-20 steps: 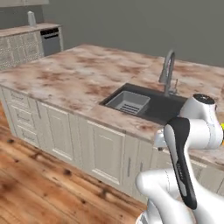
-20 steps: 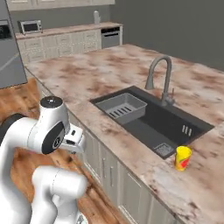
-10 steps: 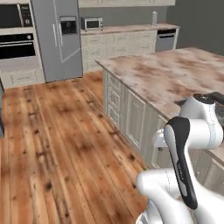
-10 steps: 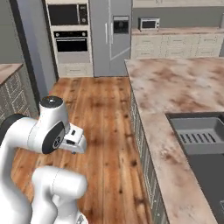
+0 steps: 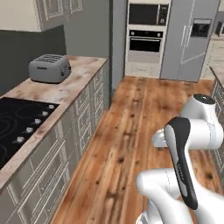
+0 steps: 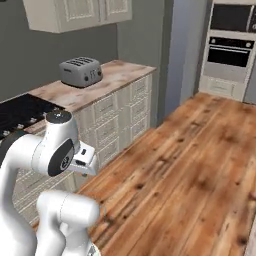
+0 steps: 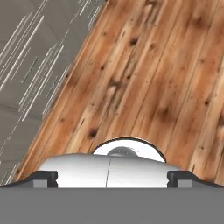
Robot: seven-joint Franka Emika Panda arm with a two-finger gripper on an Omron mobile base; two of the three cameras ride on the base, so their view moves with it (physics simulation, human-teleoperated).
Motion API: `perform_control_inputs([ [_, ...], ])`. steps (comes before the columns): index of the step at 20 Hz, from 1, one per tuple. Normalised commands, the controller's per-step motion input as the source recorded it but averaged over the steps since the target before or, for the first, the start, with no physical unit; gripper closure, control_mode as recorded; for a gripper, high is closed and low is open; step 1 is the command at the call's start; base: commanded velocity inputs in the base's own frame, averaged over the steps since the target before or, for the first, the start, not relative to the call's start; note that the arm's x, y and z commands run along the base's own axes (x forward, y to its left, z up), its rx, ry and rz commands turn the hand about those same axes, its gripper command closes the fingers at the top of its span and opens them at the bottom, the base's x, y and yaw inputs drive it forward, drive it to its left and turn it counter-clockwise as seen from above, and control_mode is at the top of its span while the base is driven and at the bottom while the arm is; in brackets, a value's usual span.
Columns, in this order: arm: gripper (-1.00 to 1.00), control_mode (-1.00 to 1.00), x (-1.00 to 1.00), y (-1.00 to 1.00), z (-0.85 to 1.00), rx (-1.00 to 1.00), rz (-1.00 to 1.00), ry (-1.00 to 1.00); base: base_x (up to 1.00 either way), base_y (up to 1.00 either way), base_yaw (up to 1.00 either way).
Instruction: Pick the cup and bowl from the counter and place them on the counter next to the sink.
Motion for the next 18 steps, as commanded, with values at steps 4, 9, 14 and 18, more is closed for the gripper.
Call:
perform_control_inputs([
  [4, -1.00, 1.00, 0.00, 0.00, 0.00, 0.00, 0.00, 0.00, -0.06, 0.00, 1.00],
  [9, -1.00, 1.00, 0.00, 0.00, 0.00, 0.00, 0.00, 0.00, -0.06, 0.00, 1.00],
  [14, -1.00, 1.00, 0.00, 0.00, 0.00, 0.00, 0.00, 0.00, 0.37, 0.01, 0.72],
  [18, -1.00, 1.00, 0.00, 0.00, 0.00, 0.00, 0.00, 0.00, 1.00, 0.67, 0.07],
])
